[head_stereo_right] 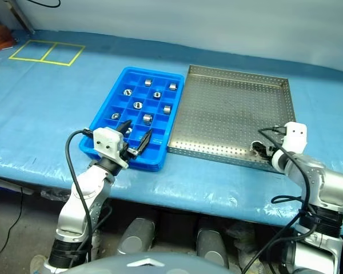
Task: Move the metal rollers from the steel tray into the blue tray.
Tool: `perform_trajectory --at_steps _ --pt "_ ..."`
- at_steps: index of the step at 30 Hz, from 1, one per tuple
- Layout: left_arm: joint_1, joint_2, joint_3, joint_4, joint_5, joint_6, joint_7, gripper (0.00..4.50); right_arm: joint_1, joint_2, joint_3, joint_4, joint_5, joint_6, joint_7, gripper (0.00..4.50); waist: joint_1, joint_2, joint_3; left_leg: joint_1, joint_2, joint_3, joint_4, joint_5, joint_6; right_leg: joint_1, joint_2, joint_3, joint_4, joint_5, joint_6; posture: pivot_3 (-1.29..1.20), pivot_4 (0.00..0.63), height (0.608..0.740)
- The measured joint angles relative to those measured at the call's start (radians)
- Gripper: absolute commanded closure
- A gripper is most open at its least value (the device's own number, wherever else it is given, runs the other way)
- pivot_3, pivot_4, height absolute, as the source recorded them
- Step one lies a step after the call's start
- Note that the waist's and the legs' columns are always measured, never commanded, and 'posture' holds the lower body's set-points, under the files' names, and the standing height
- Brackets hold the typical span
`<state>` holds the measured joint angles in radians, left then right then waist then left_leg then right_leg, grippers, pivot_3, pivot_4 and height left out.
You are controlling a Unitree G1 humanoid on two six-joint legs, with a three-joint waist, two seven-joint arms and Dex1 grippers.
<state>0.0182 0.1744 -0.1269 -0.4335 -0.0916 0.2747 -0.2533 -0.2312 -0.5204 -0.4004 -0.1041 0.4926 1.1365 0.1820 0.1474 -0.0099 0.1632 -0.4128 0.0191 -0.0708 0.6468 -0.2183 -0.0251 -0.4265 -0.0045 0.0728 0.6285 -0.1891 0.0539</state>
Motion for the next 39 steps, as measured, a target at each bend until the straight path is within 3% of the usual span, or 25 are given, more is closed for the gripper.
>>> perform_trajectory --at_steps 2,5,13,17,23,29,39 --pt "-0.003 -0.002 0.000 0.001 0.000 0.000 -0.003 0.92 -0.015 0.013 0.026 0.004 -0.005 -0.012 0.012 0.57 -0.009 0.000 0.000 0.001 0.000 0.000 0.000 0.000 0.000 0.001 0.000 0.000 0.000 0.000 0.000 0.32 0.150 0.740" --pt "-0.008 -0.002 -0.001 0.002 0.001 0.000 -0.008 0.92 -0.040 0.030 0.072 0.015 -0.003 -0.019 0.041 1.15 -0.016 0.000 0.000 0.001 0.000 0.000 0.000 0.000 0.000 0.001 0.000 0.000 0.000 0.000 0.000 0.33 0.150 0.740" --pt "-0.003 0.004 0.011 0.002 0.001 0.000 -0.005 0.92 -0.070 0.031 0.129 0.047 -0.031 -0.092 0.091 3.64 -0.010 -0.001 0.000 0.001 0.000 0.000 0.000 0.000 0.000 0.001 0.000 0.000 0.000 0.000 0.001 0.35 0.150 0.740" --pt "-0.003 0.007 0.012 0.001 0.002 0.000 -0.003 0.92 -0.069 0.055 0.136 0.047 -0.023 -0.111 0.128 3.65 -0.012 0.000 0.000 0.001 0.000 0.000 0.000 0.000 0.000 0.001 0.000 0.000 0.000 0.000 0.001 0.35 0.150 0.740" --pt "0.002 0.030 0.045 -0.003 0.003 0.000 0.003 0.92 -0.078 0.116 0.153 -0.072 0.109 -0.144 0.274 3.65 -0.009 0.000 0.000 0.000 0.000 -0.001 0.000 0.000 0.001 0.000 0.000 0.000 0.000 0.000 0.001 0.38 0.150 0.740" --pt "0.066 0.097 0.134 -0.053 -0.001 0.000 -0.005 0.92 -0.189 0.220 0.212 -0.130 0.182 -0.217 0.340 3.65 -0.006 0.000 0.000 0.000 0.001 -0.001 0.000 0.000 0.001 0.000 0.000 -0.001 0.000 0.000 0.001 0.44 0.150 0.740" --pt "0.199 0.171 0.286 -0.137 -0.026 0.001 -0.031 0.92 -0.355 0.254 0.534 0.010 0.105 -0.262 0.495 3.65 0.057 0.001 0.001 0.000 0.001 -0.001 -0.002 -0.001 0.000 -0.002 0.000 -0.002 0.000 0.000 0.000 0.55 0.150 0.740"
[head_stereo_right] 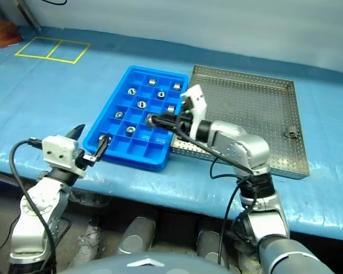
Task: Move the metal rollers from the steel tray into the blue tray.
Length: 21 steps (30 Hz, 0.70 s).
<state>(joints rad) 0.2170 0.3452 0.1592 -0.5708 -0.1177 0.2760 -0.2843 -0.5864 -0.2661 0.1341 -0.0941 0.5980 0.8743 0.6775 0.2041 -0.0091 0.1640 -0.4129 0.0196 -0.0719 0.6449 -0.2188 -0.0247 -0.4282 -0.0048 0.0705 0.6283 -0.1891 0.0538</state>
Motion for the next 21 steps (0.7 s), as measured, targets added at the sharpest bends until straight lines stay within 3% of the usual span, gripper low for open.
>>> perform_trajectory --at_steps 11,19,21 --pt "0.055 -0.006 0.018 -0.026 0.005 0.000 0.008 0.92 -0.058 -0.022 0.167 0.156 -0.180 -0.067 0.071 3.65 0.138 0.000 0.000 -0.003 0.001 0.001 0.000 -0.003 -0.005 -0.005 0.000 -0.001 0.000 -0.001 -0.001 0.54 0.150 0.740" --pt "0.018 -0.007 -0.015 -0.025 0.028 0.002 0.006 0.92 -0.014 -0.097 0.198 0.126 -0.277 -0.101 0.075 1.01 0.233 0.000 0.000 -0.007 0.002 0.004 0.000 -0.004 -0.007 -0.015 0.000 -0.002 0.000 -0.001 -0.001 0.50 0.150 0.740" --pt "-0.012 -0.008 -0.025 -0.023 0.027 0.002 0.003 0.92 0.020 -0.098 0.144 0.106 -0.262 -0.102 0.063 1.01 0.247 0.000 0.000 -0.008 0.002 0.005 0.001 -0.005 -0.008 -0.016 0.000 -0.002 0.000 -0.001 -0.001 0.45 0.150 0.740"
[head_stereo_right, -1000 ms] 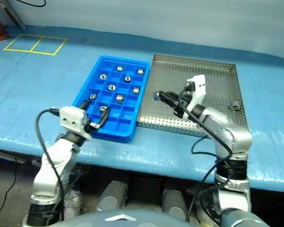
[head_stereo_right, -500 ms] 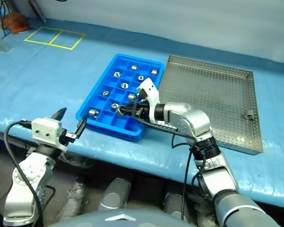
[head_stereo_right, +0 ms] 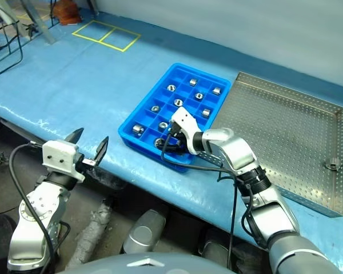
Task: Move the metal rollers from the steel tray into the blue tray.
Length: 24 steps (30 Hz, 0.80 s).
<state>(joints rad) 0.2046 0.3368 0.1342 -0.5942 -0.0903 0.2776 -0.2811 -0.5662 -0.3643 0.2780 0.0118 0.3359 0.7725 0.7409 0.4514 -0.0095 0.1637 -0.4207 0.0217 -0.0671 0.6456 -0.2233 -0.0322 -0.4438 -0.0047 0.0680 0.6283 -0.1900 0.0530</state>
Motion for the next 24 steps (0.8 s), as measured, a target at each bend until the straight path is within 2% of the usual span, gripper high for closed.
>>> perform_trajectory --at_steps 3,6,10,13,17,20,24 --pt "-0.048 -0.037 -0.032 0.008 -0.007 0.000 0.001 0.92 0.069 0.001 -0.129 -0.082 0.060 -0.011 -0.023 1.01 0.017 0.000 0.000 -0.006 0.000 0.000 0.002 0.000 0.000 0.000 0.000 0.000 0.000 0.001 0.002 0.40 0.150 0.740" --pt "-0.093 -0.068 -0.118 0.031 -0.009 -0.001 -0.013 0.92 0.135 -0.006 -0.327 -0.184 0.162 -0.010 -0.057 1.01 0.025 0.000 0.000 -0.008 0.000 0.000 0.004 0.000 0.001 0.000 0.000 0.000 -0.001 0.002 0.003 0.35 0.150 0.740" --pt "-0.143 -0.103 -0.195 0.110 -0.010 -0.006 -0.038 0.92 0.202 -0.044 -0.578 -0.268 0.261 -0.002 -0.149 1.01 0.012 0.000 0.000 -0.008 0.000 0.000 0.005 0.000 0.001 0.000 0.000 0.000 0.000 0.002 0.003 0.27 0.150 0.740" --pt "-0.172 -0.125 -0.228 0.155 -0.012 -0.025 -0.052 0.92 0.230 -0.063 -0.730 -0.265 0.272 -0.001 -0.267 1.01 -0.021 0.000 -0.001 -0.008 0.000 0.001 0.005 0.000 0.001 0.000 0.000 0.001 0.000 0.002 0.003 0.23 0.150 0.740" --pt "-0.225 -0.162 -0.279 0.201 -0.026 -0.044 -0.074 0.92 0.236 -0.078 -0.849 -0.204 0.215 -0.002 -0.464 1.01 -0.074 0.001 -0.001 -0.008 0.000 0.002 0.005 0.000 0.002 0.001 0.000 0.002 0.000 0.003 0.002 0.20 0.150 0.740" --pt "-0.256 -0.177 -0.318 0.225 -0.032 -0.054 -0.099 0.92 0.254 -0.145 -0.838 -0.135 0.097 -0.005 -0.575 1.01 -0.118 0.002 -0.001 -0.007 0.000 0.004 0.006 0.000 0.004 0.001 0.000 0.004 0.000 0.005 0.000 0.17 0.150 0.740" --pt "-0.283 -0.191 -0.342 0.273 -0.039 -0.071 -0.120 0.92 0.256 -0.154 -0.815 -0.058 0.005 0.007 -0.667 1.01 -0.198 0.003 -0.002 -0.006 0.000 0.005 0.006 0.000 0.006 0.003 0.000 0.006 0.000 0.006 -0.002 0.15 0.150 0.740"
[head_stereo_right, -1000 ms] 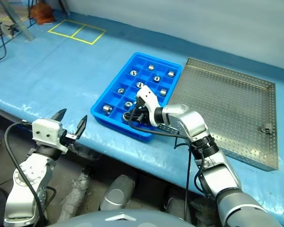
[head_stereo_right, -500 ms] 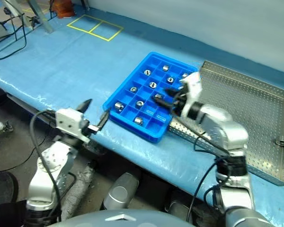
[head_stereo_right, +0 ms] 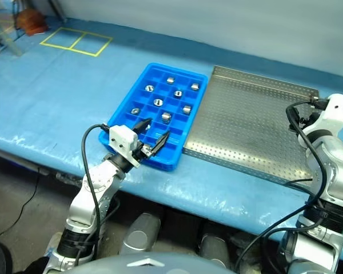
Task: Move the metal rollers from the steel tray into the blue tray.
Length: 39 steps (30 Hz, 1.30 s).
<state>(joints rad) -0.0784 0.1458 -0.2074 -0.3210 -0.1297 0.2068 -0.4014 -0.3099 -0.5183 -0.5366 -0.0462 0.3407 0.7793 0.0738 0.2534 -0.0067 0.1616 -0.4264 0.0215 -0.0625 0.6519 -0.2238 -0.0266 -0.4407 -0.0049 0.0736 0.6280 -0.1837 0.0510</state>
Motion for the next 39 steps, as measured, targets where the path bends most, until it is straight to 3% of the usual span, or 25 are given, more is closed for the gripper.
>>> perform_trajectory --at_steps 4,8,15,22,31,39 --pt "-0.028 -0.011 -0.024 0.032 0.001 -0.020 -0.016 0.92 0.014 -0.008 0.089 0.036 -0.073 0.021 -0.032 1.01 -0.091 0.000 0.000 0.004 -0.001 0.000 0.001 0.000 0.002 0.005 -0.001 0.001 0.000 0.000 0.002 0.13 0.150 0.740" --pt "-0.045 -0.027 -0.053 0.057 0.002 -0.042 -0.026 0.92 -0.013 0.003 0.093 0.065 -0.077 0.030 -0.034 1.01 -0.163 0.000 0.000 0.014 -0.001 0.001 0.001 -0.001 0.004 0.015 -0.001 0.002 -0.001 -0.003 0.005 0.13 0.150 0.740" --pt "-0.051 -0.032 -0.076 0.085 0.003 -0.057 -0.036 0.92 -0.062 -0.038 0.173 0.157 -0.127 -0.068 0.027 1.01 -0.240 0.002 -0.001 0.016 -0.001 0.002 0.001 0.000 0.006 0.015 0.000 0.004 0.002 -0.003 0.006 0.14 0.150 0.740" --pt "-0.052 -0.030 -0.073 0.085 0.002 -0.064 -0.029 0.92 -0.134 -0.086 0.259 0.239 -0.182 -0.098 0.084 1.01 -0.236 0.002 -0.001 0.016 -0.002 0.002 0.001 0.000 0.007 0.015 0.000 0.006 0.002 -0.002 0.006 0.19 0.150 0.740" --pt "-0.105 -0.037 -0.098 0.113 0.068 -0.089 -0.002 0.92 -0.178 -0.059 0.208 0.263 -0.085 -0.050 0.127 1.01 -0.207 0.002 -0.001 0.015 -0.002 0.002 0.001 0.001 0.007 0.015 0.000 0.007 0.001 -0.001 0.008 0.27 0.150 0.740" --pt "-0.097 -0.060 -0.134 0.111 0.091 -0.088 0.010 0.92 -0.176 -0.028 0.129 0.138 0.028 0.034 0.149 1.01 -0.186 0.002 -0.001 0.015 -0.002 0.002 0.001 0.001 0.007 0.015 0.000 0.008 0.001 -0.001 0.008 0.30 0.150 0.740"
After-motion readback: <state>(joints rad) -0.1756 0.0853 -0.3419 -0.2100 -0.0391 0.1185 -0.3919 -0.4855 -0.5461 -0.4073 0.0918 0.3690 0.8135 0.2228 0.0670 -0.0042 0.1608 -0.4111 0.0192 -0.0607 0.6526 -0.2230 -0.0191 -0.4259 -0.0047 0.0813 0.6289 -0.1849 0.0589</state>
